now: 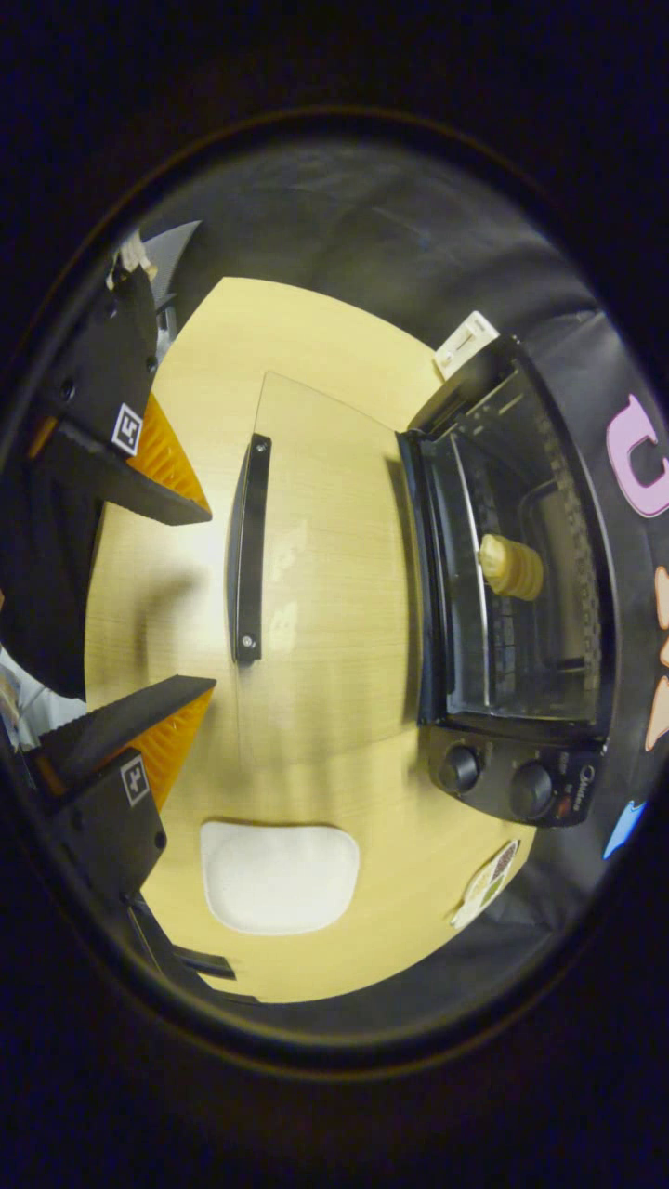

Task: Open the toaster oven, put the food inside, and close the toaster oven door.

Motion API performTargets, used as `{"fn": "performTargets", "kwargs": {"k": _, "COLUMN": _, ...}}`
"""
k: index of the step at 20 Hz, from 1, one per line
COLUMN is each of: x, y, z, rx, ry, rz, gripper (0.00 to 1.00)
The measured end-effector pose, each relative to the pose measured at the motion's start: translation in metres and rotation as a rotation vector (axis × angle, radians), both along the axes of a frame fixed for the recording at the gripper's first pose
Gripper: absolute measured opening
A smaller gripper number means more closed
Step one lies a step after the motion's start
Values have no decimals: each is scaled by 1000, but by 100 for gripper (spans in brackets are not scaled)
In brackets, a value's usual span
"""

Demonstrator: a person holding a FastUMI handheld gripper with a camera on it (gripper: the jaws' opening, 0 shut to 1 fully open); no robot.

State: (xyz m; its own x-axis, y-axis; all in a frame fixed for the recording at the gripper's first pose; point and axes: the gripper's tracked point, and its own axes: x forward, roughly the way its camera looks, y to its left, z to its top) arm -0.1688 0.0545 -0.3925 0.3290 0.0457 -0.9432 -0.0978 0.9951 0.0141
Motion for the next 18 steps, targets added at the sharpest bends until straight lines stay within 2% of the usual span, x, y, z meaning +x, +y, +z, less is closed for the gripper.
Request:
{"fn": "performTargets", "kwargs": {"k": 8, "x": 7, "y": 10, "z": -23, "rx": -21, "ry": 43, "rz": 2, "gripper": 100}}
{"fn": "performTargets", "kwargs": {"k": 12, "x": 11, "y": 12, "z": -10, "rx": -42, "ry": -6, "rz": 52, "gripper": 100}}
{"fn": "performTargets", "kwargs": {"k": 18, "x": 19, "y": 16, "z": 18, "rx": -27, "ry": -43, "rz": 42, "gripper": 100}}
